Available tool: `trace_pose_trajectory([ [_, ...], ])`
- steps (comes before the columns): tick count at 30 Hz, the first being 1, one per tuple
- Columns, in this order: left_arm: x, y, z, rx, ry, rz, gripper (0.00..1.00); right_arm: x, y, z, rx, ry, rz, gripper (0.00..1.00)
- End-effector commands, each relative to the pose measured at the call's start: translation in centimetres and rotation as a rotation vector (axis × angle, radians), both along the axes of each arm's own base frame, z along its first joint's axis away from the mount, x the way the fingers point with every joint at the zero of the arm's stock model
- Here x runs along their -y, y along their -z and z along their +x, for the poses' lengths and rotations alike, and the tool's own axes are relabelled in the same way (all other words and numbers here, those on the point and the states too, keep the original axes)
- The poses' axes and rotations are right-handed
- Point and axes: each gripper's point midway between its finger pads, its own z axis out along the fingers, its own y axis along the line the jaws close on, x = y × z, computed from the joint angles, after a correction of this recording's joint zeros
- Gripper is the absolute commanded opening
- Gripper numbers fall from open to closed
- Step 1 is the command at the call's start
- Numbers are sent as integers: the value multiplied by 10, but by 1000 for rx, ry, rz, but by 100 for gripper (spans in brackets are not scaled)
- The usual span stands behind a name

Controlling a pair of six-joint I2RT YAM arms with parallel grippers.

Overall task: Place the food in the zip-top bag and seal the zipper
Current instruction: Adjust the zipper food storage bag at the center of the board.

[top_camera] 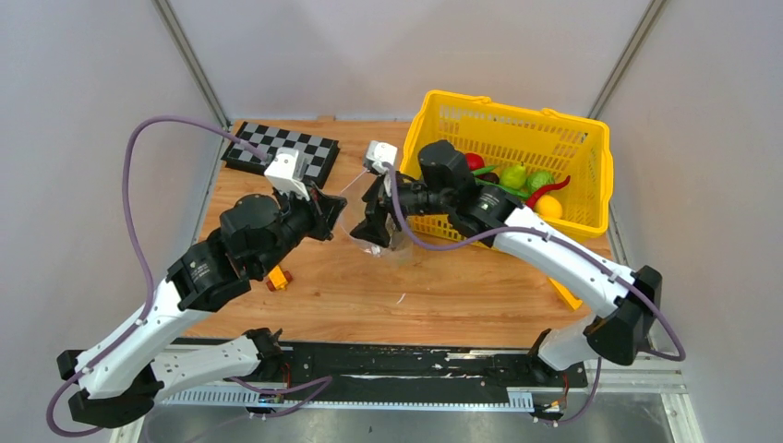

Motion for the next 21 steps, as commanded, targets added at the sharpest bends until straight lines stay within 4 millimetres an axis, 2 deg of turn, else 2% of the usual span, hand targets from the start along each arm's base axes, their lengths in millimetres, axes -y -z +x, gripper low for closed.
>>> trace_pose_trajectory([
  [1, -9, 13, 3, -62, -54, 63, 0, -5, 5, 4, 122, -3, -157, 77],
  [2, -9, 15, 3, -71, -55, 69, 0, -6, 10, -3, 153, -43, -197, 72],
  [4, -7, 15, 4, -73, -53, 65, 0, -10, 13, -24, 186, -168, -212, 70],
  [5, -8, 13, 3, -71, -55, 56, 0, -12, 9, -27, 184, -164, -195, 68],
  [7, -12, 5, 3, -62, -68, 38, 0, -15, -9, -29, 182, -135, -114, 53],
  [8, -15, 2, 3, -59, -81, 31, 0, -16, -15, -32, 171, -134, -74, 55],
  [10, -21, -4, 2, -55, -101, 22, 0, -19, -24, -47, 159, -196, 0, 70],
  [12, -25, -5, 1, -55, -108, 32, 0, -19, -32, -52, 148, -206, 36, 75],
  [16, -24, 5, 2, -74, -112, 54, 0, 1, -42, -27, 194, -18, 13, 73],
  [20, -20, 11, 5, -77, -112, 58, 0, 32, -66, -27, 287, 51, 56, 78],
  [21, -20, 13, 6, -77, -121, 66, 0, 42, -65, -18, 309, 114, 48, 81],
])
